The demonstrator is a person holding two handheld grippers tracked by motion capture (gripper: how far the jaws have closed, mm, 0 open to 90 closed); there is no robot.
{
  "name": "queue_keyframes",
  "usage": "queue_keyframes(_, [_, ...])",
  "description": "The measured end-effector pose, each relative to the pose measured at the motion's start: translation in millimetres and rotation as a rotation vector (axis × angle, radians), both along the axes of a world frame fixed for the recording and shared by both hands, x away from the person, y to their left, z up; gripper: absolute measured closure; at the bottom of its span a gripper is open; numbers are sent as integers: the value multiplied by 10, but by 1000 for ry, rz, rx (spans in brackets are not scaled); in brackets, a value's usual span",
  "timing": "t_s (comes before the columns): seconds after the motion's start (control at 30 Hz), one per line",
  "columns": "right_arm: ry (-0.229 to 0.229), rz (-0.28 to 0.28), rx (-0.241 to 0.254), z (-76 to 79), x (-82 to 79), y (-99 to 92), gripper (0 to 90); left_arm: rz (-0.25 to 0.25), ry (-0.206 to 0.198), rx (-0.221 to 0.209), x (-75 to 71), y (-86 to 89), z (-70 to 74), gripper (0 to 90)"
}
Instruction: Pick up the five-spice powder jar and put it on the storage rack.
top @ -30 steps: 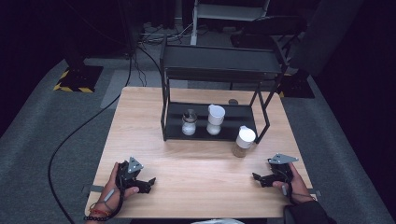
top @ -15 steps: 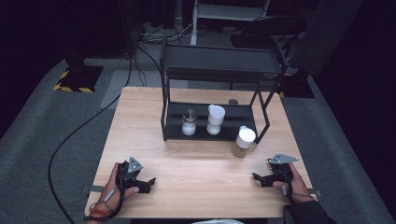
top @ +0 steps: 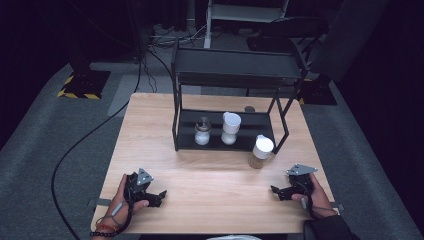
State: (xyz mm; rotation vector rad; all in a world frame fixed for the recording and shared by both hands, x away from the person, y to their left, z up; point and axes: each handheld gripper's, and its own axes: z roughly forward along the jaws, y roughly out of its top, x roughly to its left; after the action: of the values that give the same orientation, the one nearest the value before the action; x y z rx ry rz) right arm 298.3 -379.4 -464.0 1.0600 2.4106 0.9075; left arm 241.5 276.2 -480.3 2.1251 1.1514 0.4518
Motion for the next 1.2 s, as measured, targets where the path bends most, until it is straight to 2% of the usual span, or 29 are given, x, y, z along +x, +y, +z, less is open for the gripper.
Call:
queue_keyframes(0.23, [-6,-4,15,20,-19,-28,16,-1,0,0,1,1,0,4])
queue_keyframes(0.7, [-13,7,11,67,-40,-9,17,-1,0,0,2,1,0,4])
queue_keyframes(1.2, [-33,-13,11,160,-51,30,17,-1,0,0,1,1,0,4])
